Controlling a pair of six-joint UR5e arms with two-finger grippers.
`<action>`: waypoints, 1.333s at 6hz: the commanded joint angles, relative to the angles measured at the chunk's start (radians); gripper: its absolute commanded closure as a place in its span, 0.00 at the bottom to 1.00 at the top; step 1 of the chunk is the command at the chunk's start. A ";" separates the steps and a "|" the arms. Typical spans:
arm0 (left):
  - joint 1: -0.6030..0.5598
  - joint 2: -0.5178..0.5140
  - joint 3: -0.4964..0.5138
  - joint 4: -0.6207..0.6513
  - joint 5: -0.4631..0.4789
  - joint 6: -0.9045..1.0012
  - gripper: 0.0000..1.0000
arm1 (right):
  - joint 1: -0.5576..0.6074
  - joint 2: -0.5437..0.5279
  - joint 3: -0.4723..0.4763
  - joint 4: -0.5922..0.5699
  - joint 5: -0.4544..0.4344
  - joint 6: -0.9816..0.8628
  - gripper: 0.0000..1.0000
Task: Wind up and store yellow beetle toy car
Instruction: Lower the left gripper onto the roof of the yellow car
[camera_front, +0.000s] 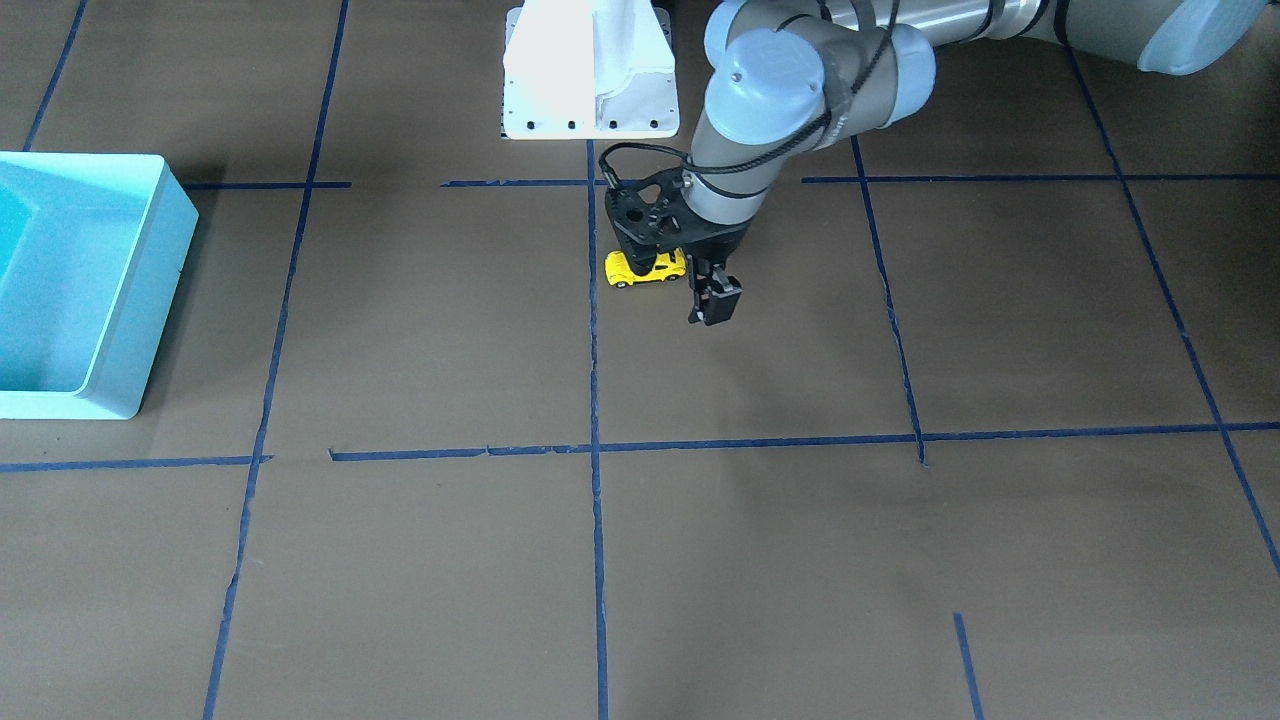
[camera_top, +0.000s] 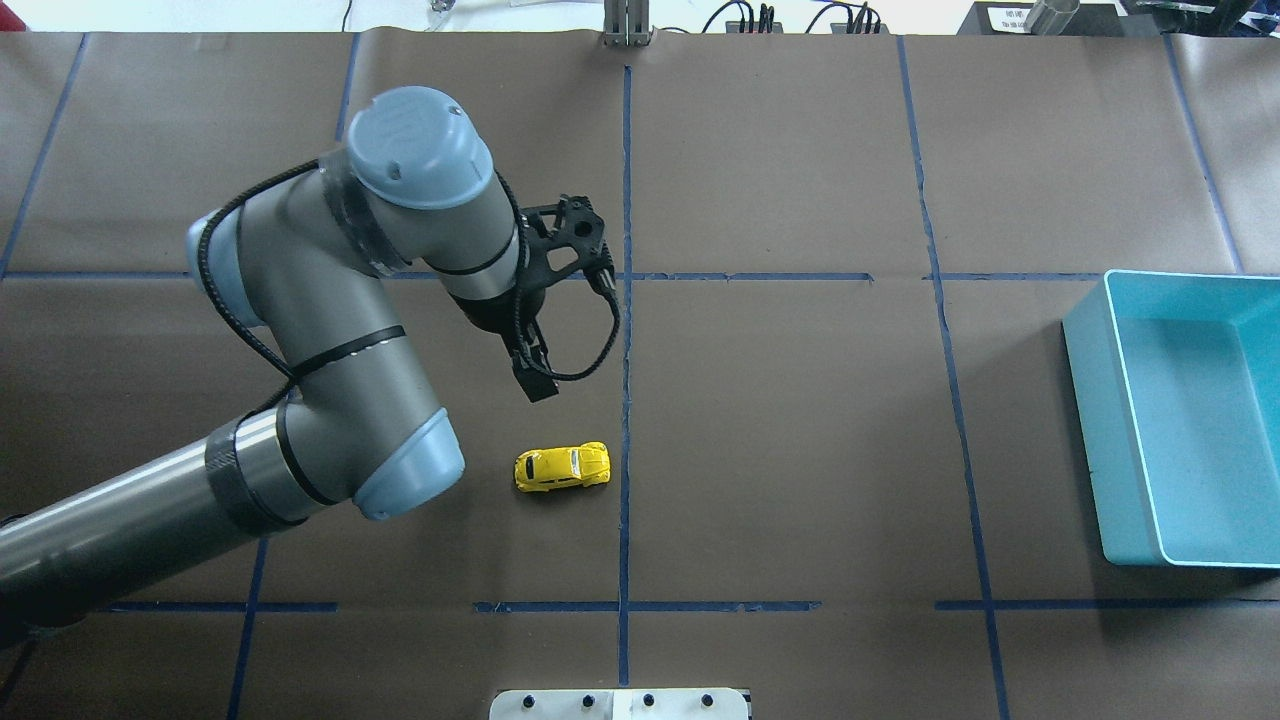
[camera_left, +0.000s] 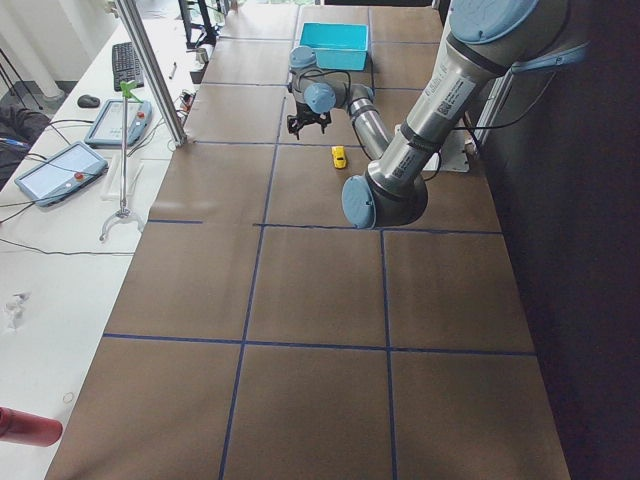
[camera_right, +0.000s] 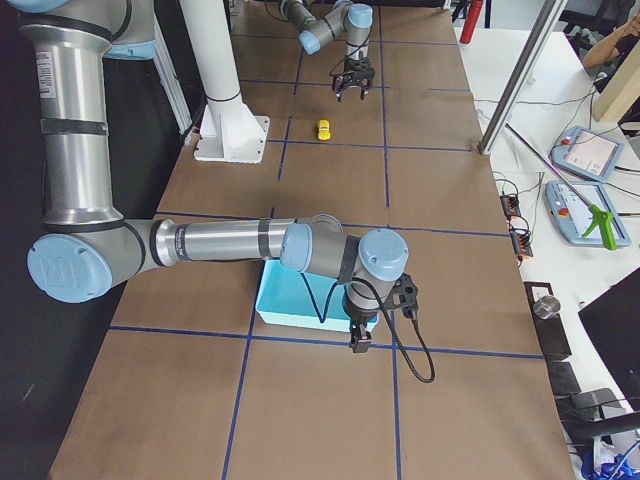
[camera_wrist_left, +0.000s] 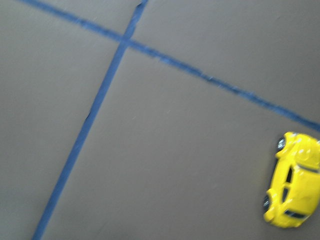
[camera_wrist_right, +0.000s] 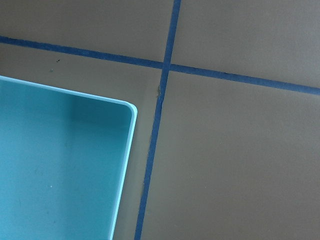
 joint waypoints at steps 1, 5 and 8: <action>0.064 -0.117 0.062 0.151 0.006 0.007 0.00 | 0.000 -0.001 0.000 0.000 0.000 0.000 0.00; 0.145 -0.162 0.097 0.278 0.236 0.134 0.00 | 0.000 -0.001 0.000 0.000 0.002 0.000 0.00; 0.211 -0.162 0.175 0.264 0.318 0.130 0.00 | 0.000 -0.001 0.000 0.000 0.002 0.000 0.00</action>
